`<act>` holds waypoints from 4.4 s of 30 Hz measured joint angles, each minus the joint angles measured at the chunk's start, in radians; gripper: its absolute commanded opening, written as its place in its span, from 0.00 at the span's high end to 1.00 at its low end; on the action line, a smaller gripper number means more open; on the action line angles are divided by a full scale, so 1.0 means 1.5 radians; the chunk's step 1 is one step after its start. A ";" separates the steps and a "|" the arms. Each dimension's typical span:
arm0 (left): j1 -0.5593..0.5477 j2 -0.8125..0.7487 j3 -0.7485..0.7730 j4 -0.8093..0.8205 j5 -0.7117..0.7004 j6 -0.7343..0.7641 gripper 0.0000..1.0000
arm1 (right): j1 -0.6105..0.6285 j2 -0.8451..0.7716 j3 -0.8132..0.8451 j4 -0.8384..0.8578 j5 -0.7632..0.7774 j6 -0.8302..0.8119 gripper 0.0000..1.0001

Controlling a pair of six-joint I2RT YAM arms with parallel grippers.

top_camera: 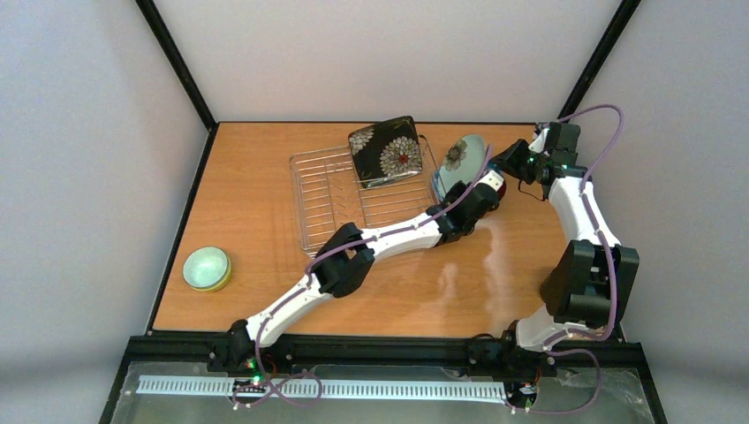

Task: Load the mixed dishes into the dish rack
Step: Pass from the right arm to the left, then pass from the left arm to the right

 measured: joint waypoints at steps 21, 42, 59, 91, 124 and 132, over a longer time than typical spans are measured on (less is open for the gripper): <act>-0.001 -0.041 -0.098 0.094 -0.001 0.035 1.00 | 0.000 -0.043 -0.052 0.045 0.041 0.034 0.42; 0.000 -0.047 -0.067 0.099 0.016 0.065 1.00 | -0.016 -0.066 -0.088 0.067 0.072 0.044 0.42; 0.000 -0.053 0.042 0.023 0.023 0.034 1.00 | -0.030 -0.104 -0.112 0.085 0.099 0.079 0.42; 0.034 -0.499 0.024 -0.328 0.005 -0.446 1.00 | -0.030 -0.128 -0.188 0.243 -0.033 0.128 0.41; 0.266 -0.703 -0.444 -0.153 0.516 -1.055 1.00 | 0.046 -0.001 -0.135 0.483 -0.385 0.315 0.23; 0.274 -0.759 -0.499 -0.102 0.526 -1.175 1.00 | 0.086 -0.062 -0.030 0.270 -0.263 0.040 0.25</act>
